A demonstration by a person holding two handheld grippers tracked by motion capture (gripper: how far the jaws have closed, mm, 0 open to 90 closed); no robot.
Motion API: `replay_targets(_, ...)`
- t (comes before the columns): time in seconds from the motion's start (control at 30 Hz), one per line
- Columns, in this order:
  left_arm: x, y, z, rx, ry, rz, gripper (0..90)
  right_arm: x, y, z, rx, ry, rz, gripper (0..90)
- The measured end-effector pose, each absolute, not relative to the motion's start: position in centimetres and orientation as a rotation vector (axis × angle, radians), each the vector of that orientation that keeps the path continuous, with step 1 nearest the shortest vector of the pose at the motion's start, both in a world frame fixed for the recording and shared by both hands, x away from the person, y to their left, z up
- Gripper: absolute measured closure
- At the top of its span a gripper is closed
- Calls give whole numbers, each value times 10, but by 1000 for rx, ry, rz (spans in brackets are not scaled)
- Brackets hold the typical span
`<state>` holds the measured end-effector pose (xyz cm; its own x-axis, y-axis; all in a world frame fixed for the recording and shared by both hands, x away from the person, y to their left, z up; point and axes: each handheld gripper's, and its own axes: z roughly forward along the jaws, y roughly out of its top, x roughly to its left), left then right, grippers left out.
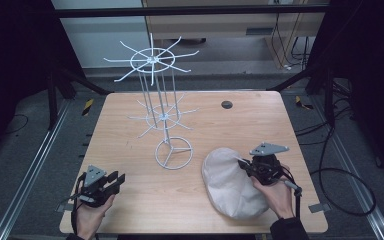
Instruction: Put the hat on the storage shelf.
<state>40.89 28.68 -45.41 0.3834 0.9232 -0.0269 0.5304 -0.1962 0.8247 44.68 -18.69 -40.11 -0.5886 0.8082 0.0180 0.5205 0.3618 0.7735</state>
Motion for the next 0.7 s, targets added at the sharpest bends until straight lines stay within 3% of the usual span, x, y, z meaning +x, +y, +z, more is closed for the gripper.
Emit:
replay_targets(0.43,408,286,-454,1863,1254,624,685,479,-178,-413,1169,2262,1025,856)
replay_targets(0.5,408,285,-454,1865,1250,621,686,478,-179,-413,1170,2257,1022,803)
replay_targets(0.57,406,283,-453,1869,1241,616,686,475,-181,-410,1153,2227,1047,683)
replay_targets(0.7,404,278,-450,1863,1218,588,707,465,-187,-402,1157,2160,1143,602)
